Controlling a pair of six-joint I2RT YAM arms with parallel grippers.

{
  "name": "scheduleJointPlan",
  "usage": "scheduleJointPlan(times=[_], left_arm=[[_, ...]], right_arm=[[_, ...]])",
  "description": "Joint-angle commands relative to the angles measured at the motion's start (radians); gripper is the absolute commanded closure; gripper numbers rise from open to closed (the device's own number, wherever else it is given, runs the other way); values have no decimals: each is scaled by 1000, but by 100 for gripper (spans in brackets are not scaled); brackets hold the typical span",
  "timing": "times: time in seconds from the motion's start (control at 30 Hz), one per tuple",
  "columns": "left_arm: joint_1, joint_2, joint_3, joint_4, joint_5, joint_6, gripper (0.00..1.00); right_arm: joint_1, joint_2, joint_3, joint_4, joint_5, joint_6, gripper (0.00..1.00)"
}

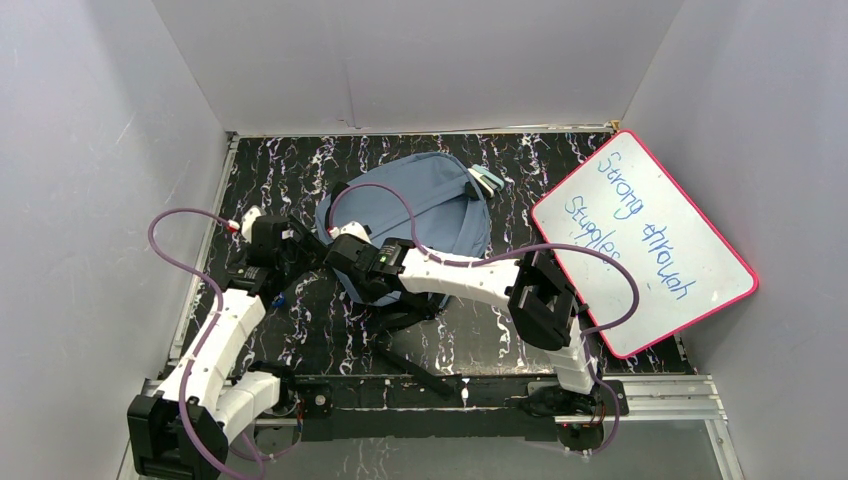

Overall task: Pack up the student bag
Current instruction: Zip the student bag at the center of the board.

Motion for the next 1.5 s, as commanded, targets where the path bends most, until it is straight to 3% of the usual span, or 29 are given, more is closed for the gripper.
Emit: scheduleJointPlan(times=[0.0, 0.13, 0.23, 0.53, 0.67, 0.87, 1.2, 1.47], left_arm=[[7, 0, -8, 11, 20, 6, 16], [7, 1, -13, 17, 59, 14, 16], [7, 6, -18, 23, 110, 12, 16], [6, -46, -80, 22, 257, -37, 19], [0, -66, -116, 20, 303, -64, 21], [-34, -85, -154, 36, 312, -125, 22], [-242, 12, -166, 145, 204, -205, 27], [-249, 28, -212, 192, 173, -227, 42]], right_arm=[[2, -36, 3, 31, 29, -5, 89], [-8, -78, -34, 64, 35, -2, 100], [-47, -133, -106, 133, -26, 10, 100], [-247, -293, -372, 459, -457, 71, 100], [-310, -302, -432, 525, -564, 106, 100], [-337, -283, -434, 530, -607, 102, 100], [-350, -294, -448, 533, -597, 102, 100], [-356, -312, -471, 539, -590, 105, 100]])
